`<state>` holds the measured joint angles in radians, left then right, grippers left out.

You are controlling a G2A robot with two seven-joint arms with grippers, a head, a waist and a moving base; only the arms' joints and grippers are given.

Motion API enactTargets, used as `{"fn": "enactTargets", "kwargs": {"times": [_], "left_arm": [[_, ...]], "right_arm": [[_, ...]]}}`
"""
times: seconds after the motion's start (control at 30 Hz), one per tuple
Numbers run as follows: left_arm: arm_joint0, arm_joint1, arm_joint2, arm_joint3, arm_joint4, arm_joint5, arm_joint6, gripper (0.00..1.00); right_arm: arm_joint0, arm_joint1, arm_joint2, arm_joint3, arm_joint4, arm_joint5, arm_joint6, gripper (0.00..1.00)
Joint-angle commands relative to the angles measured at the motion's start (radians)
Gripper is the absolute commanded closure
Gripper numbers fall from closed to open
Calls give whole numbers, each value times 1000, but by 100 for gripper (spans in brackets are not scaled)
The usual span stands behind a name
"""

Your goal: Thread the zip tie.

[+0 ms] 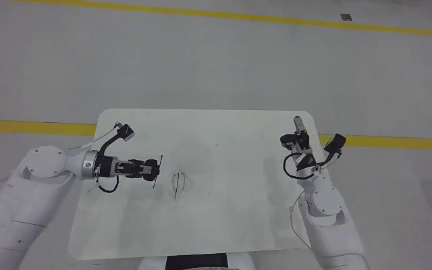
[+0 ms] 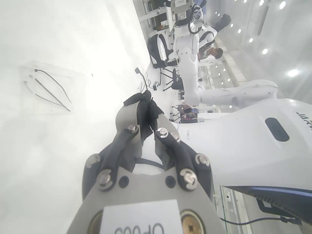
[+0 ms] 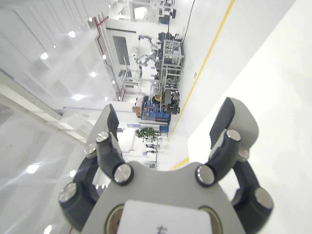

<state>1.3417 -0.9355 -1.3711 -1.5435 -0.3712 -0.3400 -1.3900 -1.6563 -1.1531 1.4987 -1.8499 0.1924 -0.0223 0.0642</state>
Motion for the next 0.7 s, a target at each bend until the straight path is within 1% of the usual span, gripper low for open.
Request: {"fn": "enactTargets", "kwargs": {"times": [0.0,0.07,0.17,0.4,0.53,0.6,0.67], "left_arm": [[0,0,0,0,0,0,0,100],[0,0,0,0,0,0,0,100],[0,0,0,0,0,0,0,100],[0,0,0,0,0,0,0,100],[0,0,0,0,0,0,0,100],[0,0,0,0,0,0,0,100],[0,0,0,0,0,0,0,100]], "right_arm": [[35,-2,-39,1,-36,18,30,0],[78,-5,-88,14,-89,40,63,0],[131,-11,-151,43,-130,64,94,0],[255,-32,-295,138,-210,140,150,0],[309,-46,-355,187,-225,165,147,0],[326,-53,-371,196,-197,148,155,0],[326,-53,-371,196,-197,148,155,0]]}}
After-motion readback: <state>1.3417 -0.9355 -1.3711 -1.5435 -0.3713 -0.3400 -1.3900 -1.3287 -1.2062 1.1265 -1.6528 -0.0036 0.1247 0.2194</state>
